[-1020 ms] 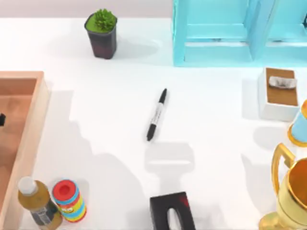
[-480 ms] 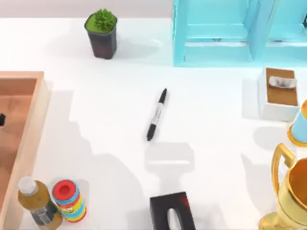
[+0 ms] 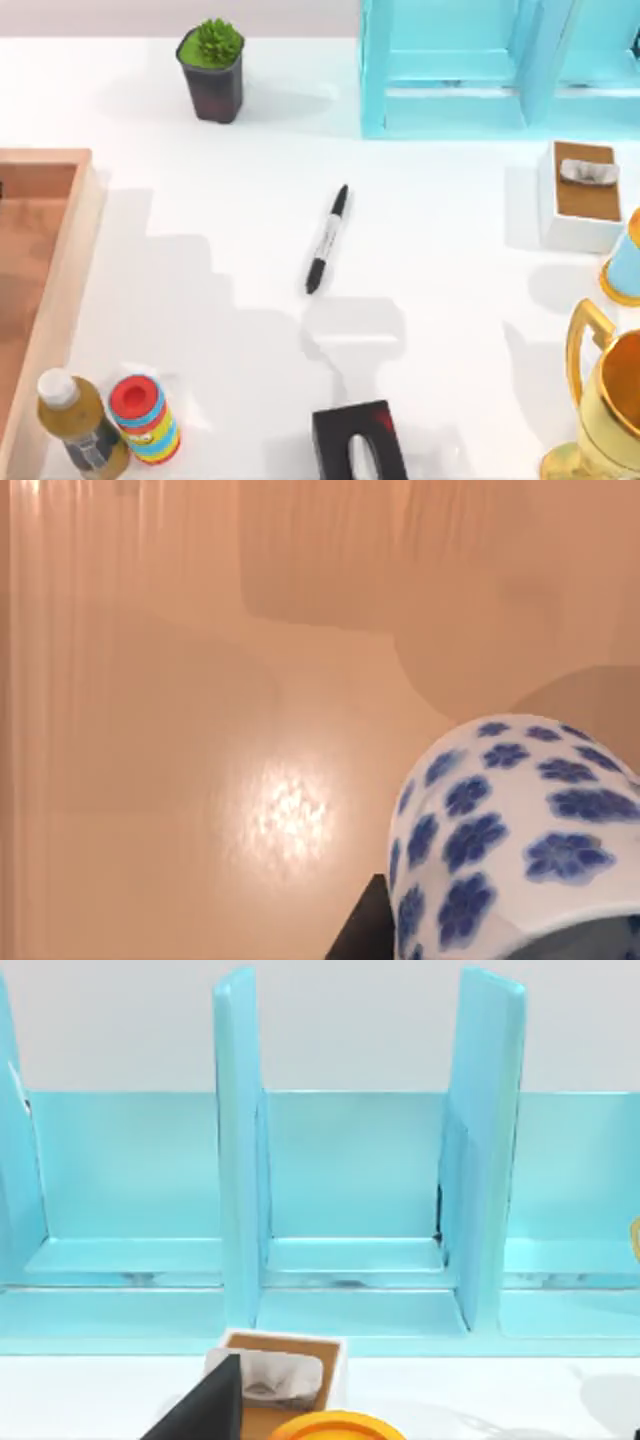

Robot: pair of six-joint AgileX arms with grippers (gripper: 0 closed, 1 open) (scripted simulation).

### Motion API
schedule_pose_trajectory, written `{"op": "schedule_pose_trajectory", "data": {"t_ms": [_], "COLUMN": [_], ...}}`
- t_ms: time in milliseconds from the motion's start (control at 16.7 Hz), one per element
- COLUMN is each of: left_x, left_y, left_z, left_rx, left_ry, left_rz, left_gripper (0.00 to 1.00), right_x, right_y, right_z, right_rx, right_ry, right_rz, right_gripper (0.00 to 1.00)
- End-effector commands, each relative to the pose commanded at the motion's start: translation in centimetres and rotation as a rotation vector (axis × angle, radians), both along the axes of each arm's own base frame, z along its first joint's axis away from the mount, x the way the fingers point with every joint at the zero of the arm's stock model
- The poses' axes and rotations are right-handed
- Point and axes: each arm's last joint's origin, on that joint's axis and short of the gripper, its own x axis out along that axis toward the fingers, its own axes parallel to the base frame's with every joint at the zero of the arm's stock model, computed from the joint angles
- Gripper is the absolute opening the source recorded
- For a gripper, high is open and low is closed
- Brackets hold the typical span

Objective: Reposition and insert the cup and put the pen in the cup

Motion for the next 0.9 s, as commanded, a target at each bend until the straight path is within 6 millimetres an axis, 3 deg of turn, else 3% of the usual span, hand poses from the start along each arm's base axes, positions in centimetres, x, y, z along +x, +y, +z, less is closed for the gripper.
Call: {"op": "schedule_pose_trajectory", "data": {"t_ms": [120,240,540,660,900], "left_x": [0.9,1.1,-1.4,-2.3,-2.5], "left_y": [-1.7,-4.6,-13.1,-14.6,-15.0], "left_z": [2.7,5.4,10.2,11.1,11.3], "left_rx": [0.000,-0.010,-0.024,-0.025,-0.025], "left_ry": [-0.028,-0.025,0.070,0.089,0.093], "left_rz": [0.027,0.021,-0.085,-0.110,-0.115], "left_gripper": [0.00,0.00,0.00,0.00,0.00], "right_x": [0.0,0.0,0.0,0.0,0.0], "right_y": [0.0,0.0,0.0,0.0,0.0], "right_z": [0.0,0.0,0.0,0.0,0.0], "right_rx": [0.000,0.000,0.000,0.000,0.000], "right_ry": [0.000,0.000,0.000,0.000,0.000], "right_rz": [0.000,0.000,0.000,0.000,0.000], "right_gripper": [1.00,1.00,1.00,1.00,1.00]}}
